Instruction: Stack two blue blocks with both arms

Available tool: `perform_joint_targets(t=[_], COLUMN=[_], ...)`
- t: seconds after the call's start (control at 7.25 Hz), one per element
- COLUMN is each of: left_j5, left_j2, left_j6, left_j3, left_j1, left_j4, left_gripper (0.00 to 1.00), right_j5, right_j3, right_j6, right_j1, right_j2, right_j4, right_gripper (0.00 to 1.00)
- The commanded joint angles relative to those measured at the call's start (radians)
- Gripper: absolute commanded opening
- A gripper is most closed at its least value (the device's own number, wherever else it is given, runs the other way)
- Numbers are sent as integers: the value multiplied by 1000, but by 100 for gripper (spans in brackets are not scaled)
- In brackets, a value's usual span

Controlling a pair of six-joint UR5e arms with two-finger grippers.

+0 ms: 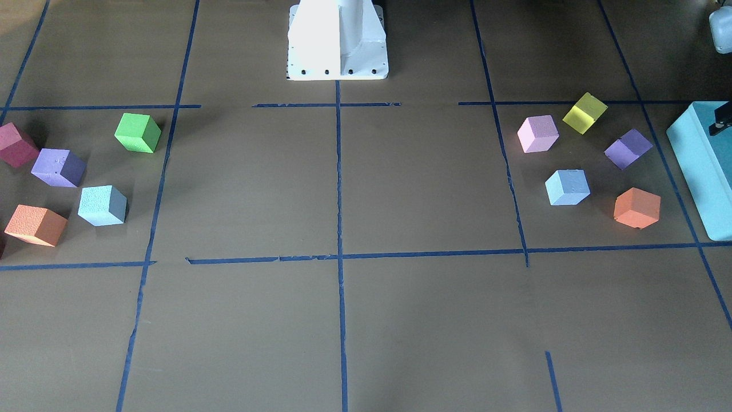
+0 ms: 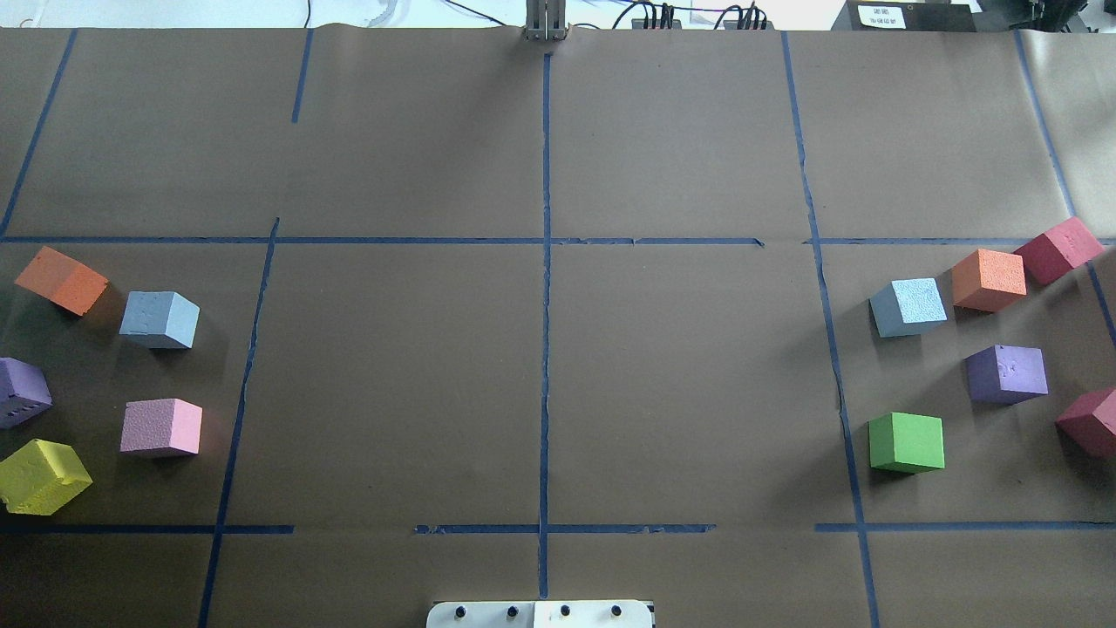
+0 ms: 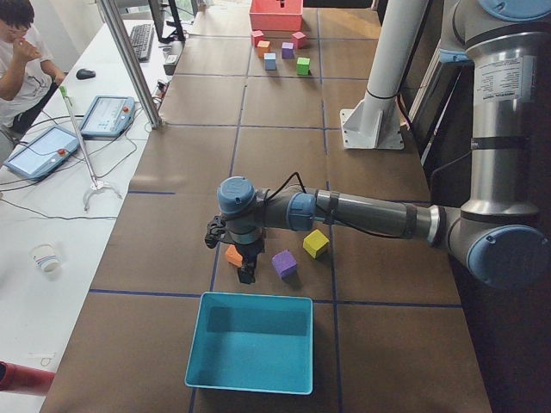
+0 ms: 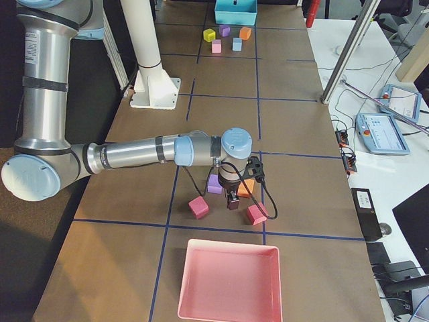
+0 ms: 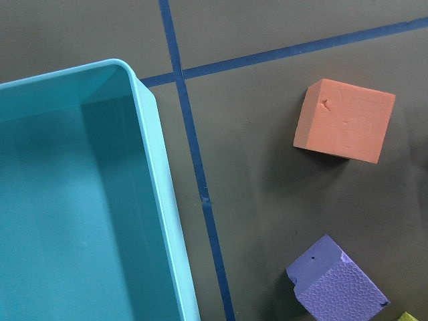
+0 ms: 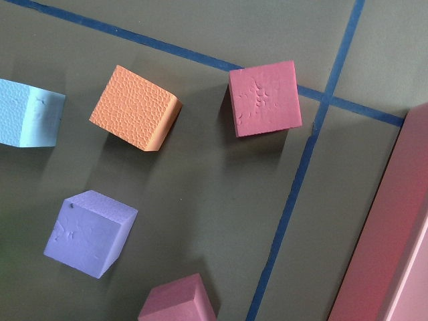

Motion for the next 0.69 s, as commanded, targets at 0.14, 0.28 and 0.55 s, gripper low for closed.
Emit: perform_joint_targets(t=[0.14, 0.28, 0.55], left_j5=[2, 0, 0], left_j2=[3, 8, 9], left_j6=[0, 0, 0], left_j3=[-1, -10, -18], left_j1=[1, 1, 4], left_j4=[3, 5, 6], left_gripper=[100, 100, 100], right_j5=[0, 4, -5], right_j3=[7, 9, 9], right_j6=[14, 145, 500], right_j1=[-4, -18, -157], right_j2=[20, 53, 66], right_j4=[51, 58, 249], right_gripper=[100, 100, 100])
